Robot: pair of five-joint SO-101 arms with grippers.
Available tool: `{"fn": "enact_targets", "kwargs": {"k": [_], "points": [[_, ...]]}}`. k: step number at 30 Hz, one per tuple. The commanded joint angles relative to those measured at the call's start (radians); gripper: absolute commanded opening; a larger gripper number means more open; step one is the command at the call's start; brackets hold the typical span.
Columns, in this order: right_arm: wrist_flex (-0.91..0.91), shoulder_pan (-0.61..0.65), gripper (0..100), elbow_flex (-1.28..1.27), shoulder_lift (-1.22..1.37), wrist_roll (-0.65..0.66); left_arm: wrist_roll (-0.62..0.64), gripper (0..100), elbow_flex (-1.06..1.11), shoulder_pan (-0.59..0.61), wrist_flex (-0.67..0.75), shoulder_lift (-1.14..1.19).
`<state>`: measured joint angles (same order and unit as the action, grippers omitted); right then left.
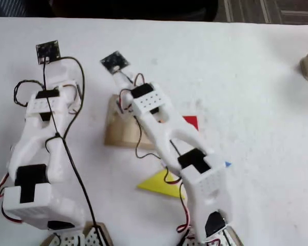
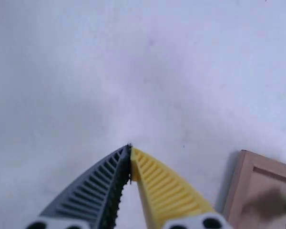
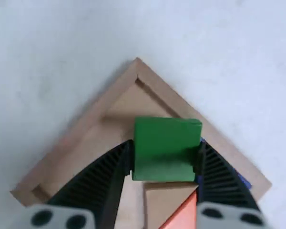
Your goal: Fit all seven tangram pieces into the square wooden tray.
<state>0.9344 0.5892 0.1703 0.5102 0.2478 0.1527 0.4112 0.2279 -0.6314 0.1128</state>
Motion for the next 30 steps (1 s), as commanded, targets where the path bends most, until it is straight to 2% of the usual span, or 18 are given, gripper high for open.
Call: {"fn": "enact_targets", "kwargs": {"k": [1,5,9,14,17,23,27,30], "points": [[0.002,-0.001,17.6,0.058,-0.004,0.160,0.003,2,-0.046,0.008,0.029,-0.007],[0.008,0.001,17.6,0.055,0.005,0.253,0.003,2,-0.046,0.008,0.028,-0.007],[0.010,-0.007,18.4,0.054,0.005,0.255,0.003,2,-0.046,0.008,0.028,-0.007],[0.059,-0.001,28.6,0.054,0.005,0.253,0.003,2,-0.046,0.007,0.029,-0.007],[0.071,0.001,29.8,0.058,-0.002,0.250,0.003,2,-0.046,0.007,0.029,-0.007],[0.113,-0.061,29.8,0.054,-0.094,0.117,0.002,2,-0.026,-0.021,0.037,-0.008],[0.251,-0.116,29.8,0.052,-0.200,-0.005,0.002,2,0.031,-0.061,0.124,-0.016],[0.367,-0.131,29.7,0.052,-0.252,-0.106,0.002,2,0.048,-0.081,0.140,-0.018]]}}
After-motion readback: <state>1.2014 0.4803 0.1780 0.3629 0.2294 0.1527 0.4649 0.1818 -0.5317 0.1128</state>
